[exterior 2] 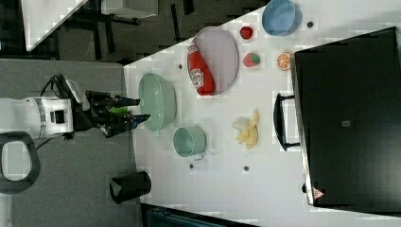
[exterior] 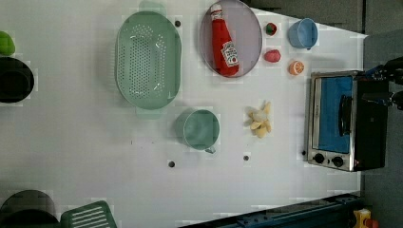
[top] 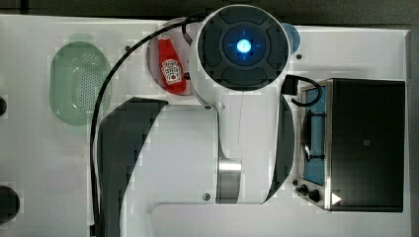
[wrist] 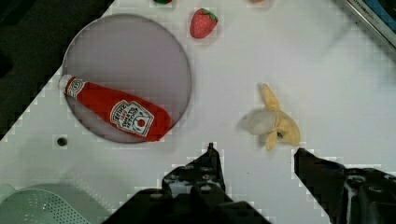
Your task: Pick Banana and place it in mug.
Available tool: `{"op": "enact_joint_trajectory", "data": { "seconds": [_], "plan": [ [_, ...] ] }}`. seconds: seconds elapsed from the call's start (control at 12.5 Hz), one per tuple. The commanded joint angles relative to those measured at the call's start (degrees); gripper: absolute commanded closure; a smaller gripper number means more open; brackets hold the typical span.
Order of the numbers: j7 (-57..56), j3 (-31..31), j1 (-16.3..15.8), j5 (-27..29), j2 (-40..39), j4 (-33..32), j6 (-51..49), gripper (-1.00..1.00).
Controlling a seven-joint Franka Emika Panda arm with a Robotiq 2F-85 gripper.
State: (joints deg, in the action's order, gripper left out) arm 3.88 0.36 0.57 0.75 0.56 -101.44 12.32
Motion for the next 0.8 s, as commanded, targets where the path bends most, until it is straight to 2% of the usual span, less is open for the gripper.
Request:
{"op": "enact_joint_trajectory", "data": {
  "seconds": [0.08,0.16,0.24,0.48,0.72,0.8],
  "plan": [
    [-2.94,2.88,6.00,0.05,16.05,-10.22,-7.89,-0.48],
    [-2.94,2.85,6.00,0.05,16.05,-10.37,-7.86,-0.68],
    [-2.94,2.86,6.00,0.05,16.01,-10.83,-7.75,-1.00],
    [-2.94,2.83,6.00,0.05,15.25,-14.04,-6.51,-1.00],
    [-3.51,2.88,5.98,0.05,12.44,-20.67,-0.13,-1.00],
    [-4.96,2.89,5.98,0.05,9.83,-24.69,6.12,-1.00]
  ]
}}
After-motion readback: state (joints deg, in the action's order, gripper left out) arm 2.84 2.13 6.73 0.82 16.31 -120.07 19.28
